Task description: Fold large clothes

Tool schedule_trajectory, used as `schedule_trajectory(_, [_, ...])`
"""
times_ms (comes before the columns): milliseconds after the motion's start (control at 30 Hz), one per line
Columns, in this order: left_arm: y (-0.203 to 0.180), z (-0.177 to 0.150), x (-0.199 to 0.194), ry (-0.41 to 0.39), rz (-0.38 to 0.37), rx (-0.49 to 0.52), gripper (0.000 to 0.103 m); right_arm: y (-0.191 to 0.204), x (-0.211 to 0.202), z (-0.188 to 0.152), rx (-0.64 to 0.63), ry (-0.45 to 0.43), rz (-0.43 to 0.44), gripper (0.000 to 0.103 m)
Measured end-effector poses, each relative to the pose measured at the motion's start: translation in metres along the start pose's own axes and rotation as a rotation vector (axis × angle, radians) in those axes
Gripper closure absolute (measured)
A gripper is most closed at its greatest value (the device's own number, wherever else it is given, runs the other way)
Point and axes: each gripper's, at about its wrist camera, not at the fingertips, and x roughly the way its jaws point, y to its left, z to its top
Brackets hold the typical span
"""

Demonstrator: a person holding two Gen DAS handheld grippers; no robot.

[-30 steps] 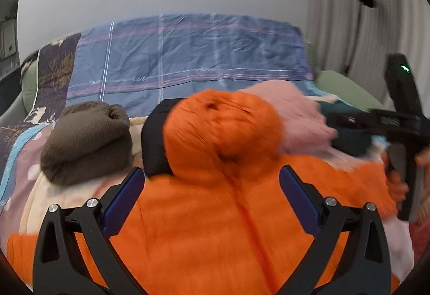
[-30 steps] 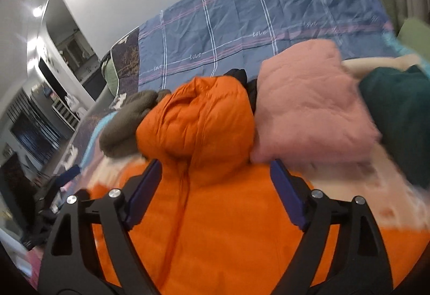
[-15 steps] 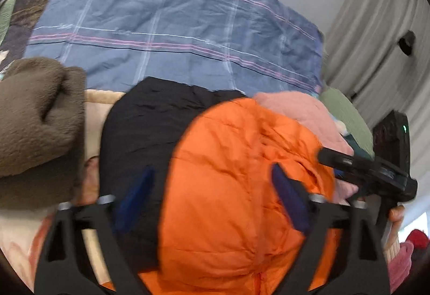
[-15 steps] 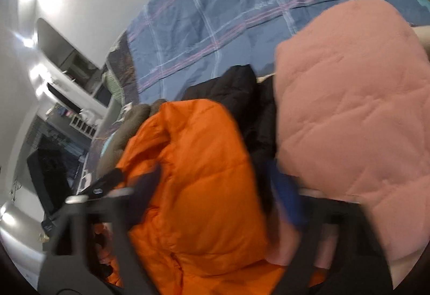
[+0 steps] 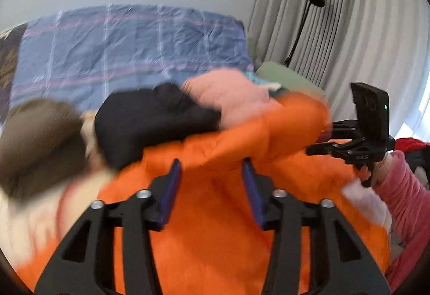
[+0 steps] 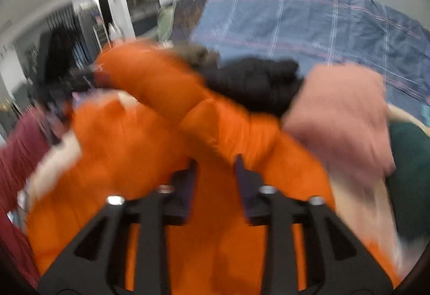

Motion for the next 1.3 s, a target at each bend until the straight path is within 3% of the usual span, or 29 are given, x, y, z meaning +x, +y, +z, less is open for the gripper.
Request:
schedule_trajectory(33, [0.003, -0.017, -0.009, 0.015, 0.006, -0.029, 0.051, 0.004, -0.006, -0.019, 0.009, 0.023, 0.002, 0.045])
schedule_trajectory(133, [0.012, -0.049, -0.031, 0.036, 0.060, -0.086, 0.044, 0.006, -0.016, -0.048, 0.049, 0.053, -0.013, 0.044])
schedule_trajectory(200, [0.015, -0.051, -0.032, 0.049, 0.116, -0.092, 0.044, 0.007, -0.020, -0.044, 0.095, 0.051, -0.063, 0.046])
schedule_trajectory(267, [0.015, -0.042, -0.022, 0.052, 0.126, -0.120, 0.044, 0.010, -0.016, -0.028, 0.173, 0.022, -0.064, 0.071])
schedule_trajectory(333, [0.001, -0.030, -0.004, 0.041, 0.079, -0.133, 0.044, 0.017, -0.003, -0.012, 0.234, 0.015, -0.051, 0.081])
schedule_trajectory(400, [-0.019, -0.027, 0.016, 0.050, 0.052, -0.093, 0.044, 0.027, 0.022, -0.004, 0.277, 0.028, -0.068, 0.081])
schedule_trajectory(433, [-0.034, -0.031, 0.035, 0.084, 0.061, -0.052, 0.044, 0.030, 0.036, -0.006, 0.290, 0.054, -0.084, 0.081])
schedule_trajectory(500, [-0.050, -0.045, 0.067, 0.186, 0.105, -0.001, 0.044, 0.031, 0.078, -0.024, 0.346, 0.193, -0.135, 0.081])
schedule_trajectory(567, [-0.060, -0.072, 0.103, 0.322, 0.215, 0.063, 0.042, 0.031, 0.097, -0.044, 0.384, 0.233, -0.143, 0.081])
schedule_trajectory(633, [-0.067, -0.087, 0.112, 0.311, 0.280, 0.127, 0.038, 0.032, 0.096, -0.049, 0.366, 0.200, -0.146, 0.081])
schedule_trajectory(767, [-0.069, -0.083, 0.107, 0.307, 0.300, 0.140, 0.037, 0.036, 0.089, -0.045, 0.355, 0.206, -0.165, 0.081])
schedule_trajectory(900, [-0.071, -0.068, 0.082, 0.266, 0.217, 0.075, 0.038, 0.047, 0.066, -0.036, 0.359, 0.150, -0.137, 0.080])
schedule_trajectory(967, [-0.073, -0.061, 0.068, 0.213, 0.185, 0.074, 0.038, 0.051, 0.062, -0.036, 0.328, 0.146, -0.142, 0.071])
schedule_trajectory(1000, [-0.072, -0.060, 0.068, 0.211, 0.197, 0.080, 0.038, 0.051, 0.071, -0.040, 0.316, 0.191, -0.179, 0.070])
schedule_trajectory(1067, [-0.064, -0.067, 0.090, 0.303, 0.260, 0.078, 0.037, 0.049, 0.086, -0.052, 0.318, 0.236, -0.197, 0.069])
schedule_trajectory(1100, [-0.055, -0.076, 0.102, 0.367, 0.268, 0.047, 0.036, 0.049, 0.085, -0.053, 0.323, 0.226, -0.195, 0.069])
schedule_trajectory(1133, [-0.051, -0.078, 0.100, 0.367, 0.258, 0.013, 0.035, 0.049, 0.080, -0.052, 0.333, 0.223, -0.191, 0.069])
schedule_trajectory(1300, [-0.041, -0.080, 0.034, 0.246, 0.249, -0.114, 0.028, 0.051, 0.030, -0.050, 0.340, 0.158, -0.207, 0.059])
